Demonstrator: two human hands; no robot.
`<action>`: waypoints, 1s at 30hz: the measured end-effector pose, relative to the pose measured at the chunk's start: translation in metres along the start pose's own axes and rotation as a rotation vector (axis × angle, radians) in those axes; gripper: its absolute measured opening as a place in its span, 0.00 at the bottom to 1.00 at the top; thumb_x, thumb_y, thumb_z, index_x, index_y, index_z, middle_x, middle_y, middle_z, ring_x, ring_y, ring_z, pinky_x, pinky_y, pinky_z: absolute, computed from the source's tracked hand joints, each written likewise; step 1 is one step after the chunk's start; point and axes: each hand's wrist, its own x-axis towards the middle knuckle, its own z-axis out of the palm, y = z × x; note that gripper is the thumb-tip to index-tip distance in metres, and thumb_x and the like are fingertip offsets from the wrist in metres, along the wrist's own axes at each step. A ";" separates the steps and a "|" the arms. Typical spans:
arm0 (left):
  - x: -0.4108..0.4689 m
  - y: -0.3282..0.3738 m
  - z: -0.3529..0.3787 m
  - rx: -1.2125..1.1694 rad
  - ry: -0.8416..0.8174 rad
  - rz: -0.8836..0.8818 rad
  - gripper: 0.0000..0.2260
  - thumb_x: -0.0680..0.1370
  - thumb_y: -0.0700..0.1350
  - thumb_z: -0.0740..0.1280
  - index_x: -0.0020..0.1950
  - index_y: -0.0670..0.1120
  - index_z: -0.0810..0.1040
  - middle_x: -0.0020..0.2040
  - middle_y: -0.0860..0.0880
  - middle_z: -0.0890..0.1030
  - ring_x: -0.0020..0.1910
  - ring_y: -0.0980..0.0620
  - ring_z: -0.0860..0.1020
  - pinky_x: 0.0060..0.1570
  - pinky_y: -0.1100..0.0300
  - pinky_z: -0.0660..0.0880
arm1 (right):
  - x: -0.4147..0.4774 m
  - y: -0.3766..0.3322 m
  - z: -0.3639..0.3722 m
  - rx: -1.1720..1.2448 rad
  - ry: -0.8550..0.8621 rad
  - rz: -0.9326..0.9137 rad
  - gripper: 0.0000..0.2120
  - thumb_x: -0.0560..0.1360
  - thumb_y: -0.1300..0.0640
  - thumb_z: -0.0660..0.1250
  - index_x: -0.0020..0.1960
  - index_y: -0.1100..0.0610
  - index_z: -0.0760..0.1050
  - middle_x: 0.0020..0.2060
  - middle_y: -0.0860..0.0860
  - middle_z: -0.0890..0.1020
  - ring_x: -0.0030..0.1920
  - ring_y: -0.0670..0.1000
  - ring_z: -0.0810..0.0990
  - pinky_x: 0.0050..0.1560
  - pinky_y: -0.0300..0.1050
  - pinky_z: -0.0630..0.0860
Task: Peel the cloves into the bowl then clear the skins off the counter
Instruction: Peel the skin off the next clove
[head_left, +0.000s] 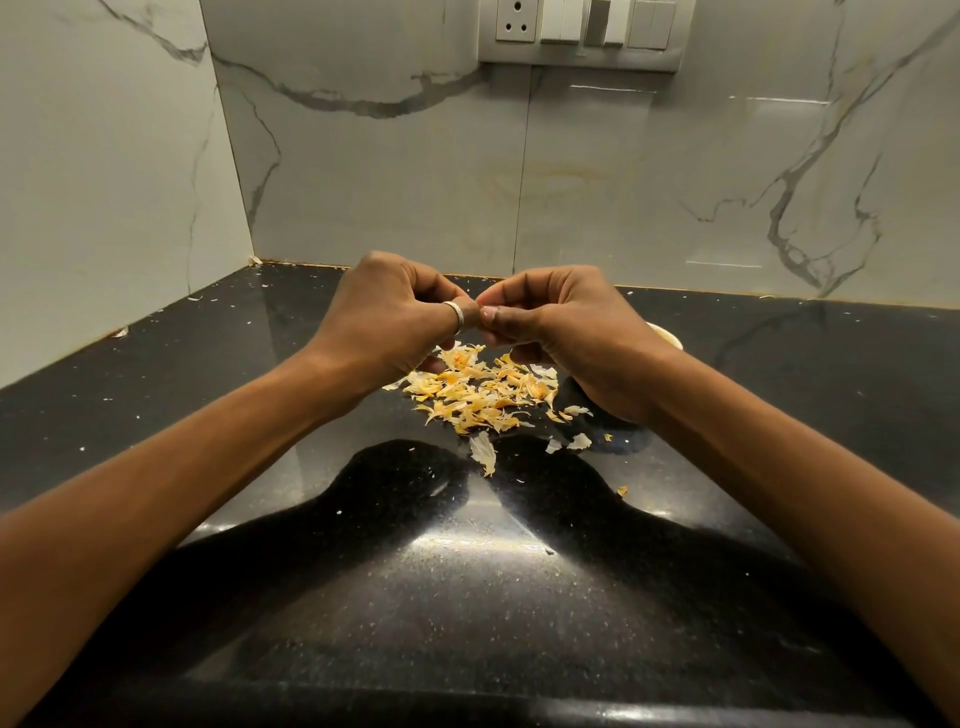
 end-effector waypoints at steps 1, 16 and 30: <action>-0.001 0.000 0.001 -0.002 -0.002 -0.004 0.03 0.76 0.43 0.74 0.43 0.45 0.83 0.38 0.43 0.83 0.33 0.49 0.82 0.30 0.60 0.79 | 0.000 0.000 0.001 0.001 -0.005 -0.002 0.06 0.78 0.65 0.68 0.53 0.61 0.81 0.41 0.55 0.84 0.38 0.45 0.82 0.36 0.35 0.77; 0.000 0.004 -0.001 -0.139 -0.077 -0.096 0.07 0.80 0.44 0.68 0.47 0.41 0.81 0.39 0.45 0.78 0.33 0.56 0.79 0.33 0.60 0.80 | 0.001 -0.002 -0.001 0.159 -0.010 0.010 0.06 0.79 0.69 0.65 0.53 0.65 0.80 0.41 0.57 0.84 0.41 0.50 0.82 0.43 0.40 0.82; -0.001 0.008 -0.002 -0.184 -0.097 -0.125 0.08 0.81 0.44 0.66 0.49 0.39 0.80 0.40 0.44 0.78 0.33 0.58 0.78 0.32 0.61 0.80 | -0.001 -0.006 0.000 0.277 -0.052 0.039 0.05 0.78 0.69 0.65 0.51 0.65 0.80 0.41 0.57 0.83 0.38 0.49 0.82 0.45 0.39 0.83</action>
